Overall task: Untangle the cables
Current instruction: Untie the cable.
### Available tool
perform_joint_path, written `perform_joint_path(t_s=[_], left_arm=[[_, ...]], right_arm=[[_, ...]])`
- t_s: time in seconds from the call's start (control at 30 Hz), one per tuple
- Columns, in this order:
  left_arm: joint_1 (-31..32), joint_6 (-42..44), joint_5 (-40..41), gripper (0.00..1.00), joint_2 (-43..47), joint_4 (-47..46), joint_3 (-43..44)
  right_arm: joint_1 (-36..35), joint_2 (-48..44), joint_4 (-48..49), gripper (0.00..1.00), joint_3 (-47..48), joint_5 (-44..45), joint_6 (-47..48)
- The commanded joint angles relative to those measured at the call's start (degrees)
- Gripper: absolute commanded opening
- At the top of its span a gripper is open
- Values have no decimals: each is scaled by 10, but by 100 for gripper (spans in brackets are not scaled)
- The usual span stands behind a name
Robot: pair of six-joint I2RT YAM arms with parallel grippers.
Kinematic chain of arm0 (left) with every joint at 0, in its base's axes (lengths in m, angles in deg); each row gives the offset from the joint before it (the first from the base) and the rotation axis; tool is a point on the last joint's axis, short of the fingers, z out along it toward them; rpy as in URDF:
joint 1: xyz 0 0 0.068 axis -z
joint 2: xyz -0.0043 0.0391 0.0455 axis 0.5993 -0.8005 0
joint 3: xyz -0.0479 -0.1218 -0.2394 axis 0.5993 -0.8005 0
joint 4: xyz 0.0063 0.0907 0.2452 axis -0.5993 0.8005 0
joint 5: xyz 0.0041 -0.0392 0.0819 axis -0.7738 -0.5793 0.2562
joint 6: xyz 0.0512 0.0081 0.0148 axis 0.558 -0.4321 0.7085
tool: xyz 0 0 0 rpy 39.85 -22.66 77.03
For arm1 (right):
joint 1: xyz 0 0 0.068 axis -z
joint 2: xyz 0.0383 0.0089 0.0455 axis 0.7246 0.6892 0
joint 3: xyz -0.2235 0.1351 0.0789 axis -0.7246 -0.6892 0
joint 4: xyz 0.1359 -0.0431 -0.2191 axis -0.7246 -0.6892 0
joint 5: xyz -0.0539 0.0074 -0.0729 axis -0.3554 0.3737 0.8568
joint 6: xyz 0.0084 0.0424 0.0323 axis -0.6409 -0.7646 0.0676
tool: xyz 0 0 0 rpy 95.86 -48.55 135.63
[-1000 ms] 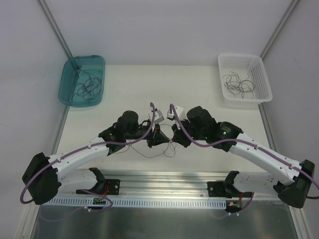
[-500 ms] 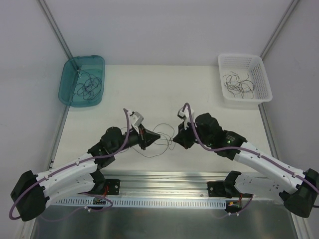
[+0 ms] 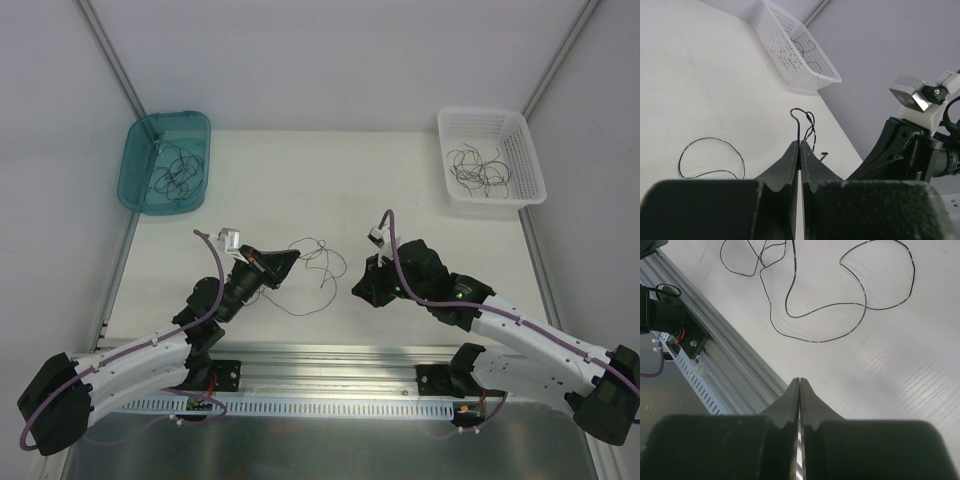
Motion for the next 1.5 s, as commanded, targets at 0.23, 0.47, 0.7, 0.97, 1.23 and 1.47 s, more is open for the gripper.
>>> perform_joint_path(t_s=[0.23, 0.47, 0.7, 0.97, 1.23, 1.47], left_arm=[[-2, 126, -187, 0, -39, -5, 77], [-2, 172, -260, 0, -39, 17, 96], [-2, 171, -266, 0, -36, 9, 97], [-2, 168, -255, 0, -23, -11, 89], [-2, 161, -247, 0, -16, -36, 79], [-2, 157, -255, 0, -25, -56, 74]], right_arm=[[41, 1, -49, 39, 103, -3, 43], [114, 30, -46, 40, 156, -118, 46], [133, 45, 24, 38, 136, -186, -5], [133, 50, 66, 29, 101, -204, -31], [134, 53, 124, 28, 73, -229, -60], [133, 54, 169, 21, 63, -243, -70]])
